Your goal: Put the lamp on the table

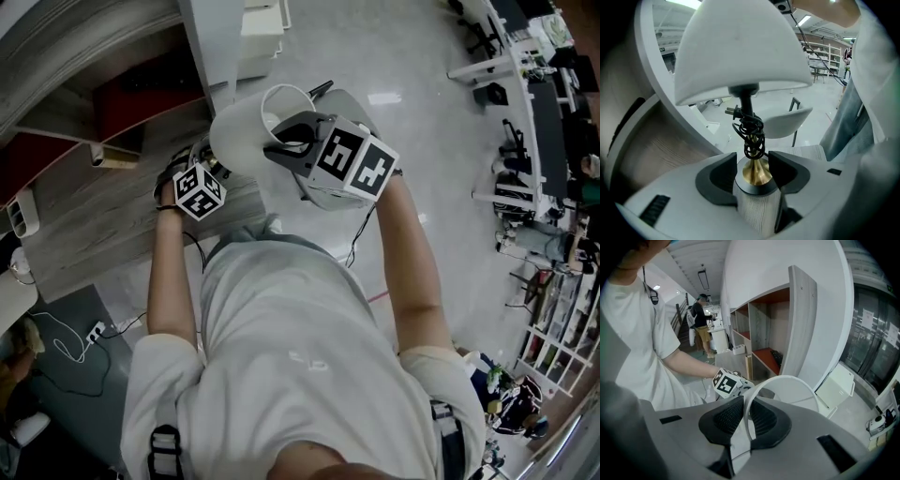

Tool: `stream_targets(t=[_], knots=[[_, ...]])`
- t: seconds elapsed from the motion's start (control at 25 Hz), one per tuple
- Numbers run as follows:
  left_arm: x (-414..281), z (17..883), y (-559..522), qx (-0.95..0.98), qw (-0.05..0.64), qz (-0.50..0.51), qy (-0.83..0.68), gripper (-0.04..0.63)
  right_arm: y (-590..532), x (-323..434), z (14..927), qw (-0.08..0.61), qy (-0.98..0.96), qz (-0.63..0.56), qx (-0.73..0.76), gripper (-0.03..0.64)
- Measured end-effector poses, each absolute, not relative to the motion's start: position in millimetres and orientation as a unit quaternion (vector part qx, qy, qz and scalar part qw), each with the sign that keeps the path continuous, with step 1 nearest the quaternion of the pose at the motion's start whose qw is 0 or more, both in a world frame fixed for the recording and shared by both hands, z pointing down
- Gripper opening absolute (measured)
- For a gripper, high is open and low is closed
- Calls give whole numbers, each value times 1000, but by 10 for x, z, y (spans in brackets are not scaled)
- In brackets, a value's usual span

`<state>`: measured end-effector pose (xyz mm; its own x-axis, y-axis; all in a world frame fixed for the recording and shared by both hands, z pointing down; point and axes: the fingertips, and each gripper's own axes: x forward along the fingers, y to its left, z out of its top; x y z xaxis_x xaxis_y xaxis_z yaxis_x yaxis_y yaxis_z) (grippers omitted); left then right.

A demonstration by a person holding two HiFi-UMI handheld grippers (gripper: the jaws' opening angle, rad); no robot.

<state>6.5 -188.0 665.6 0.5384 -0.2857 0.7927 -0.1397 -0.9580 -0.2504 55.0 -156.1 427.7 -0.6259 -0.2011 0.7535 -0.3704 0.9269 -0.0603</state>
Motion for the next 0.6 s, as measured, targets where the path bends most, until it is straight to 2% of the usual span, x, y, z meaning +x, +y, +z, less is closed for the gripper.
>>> stream_targets(t=[0.6], knots=[[-562, 6170, -1845, -857, 75, -465, 208, 222, -1816, 24, 4320, 462, -868, 93, 156, 77]])
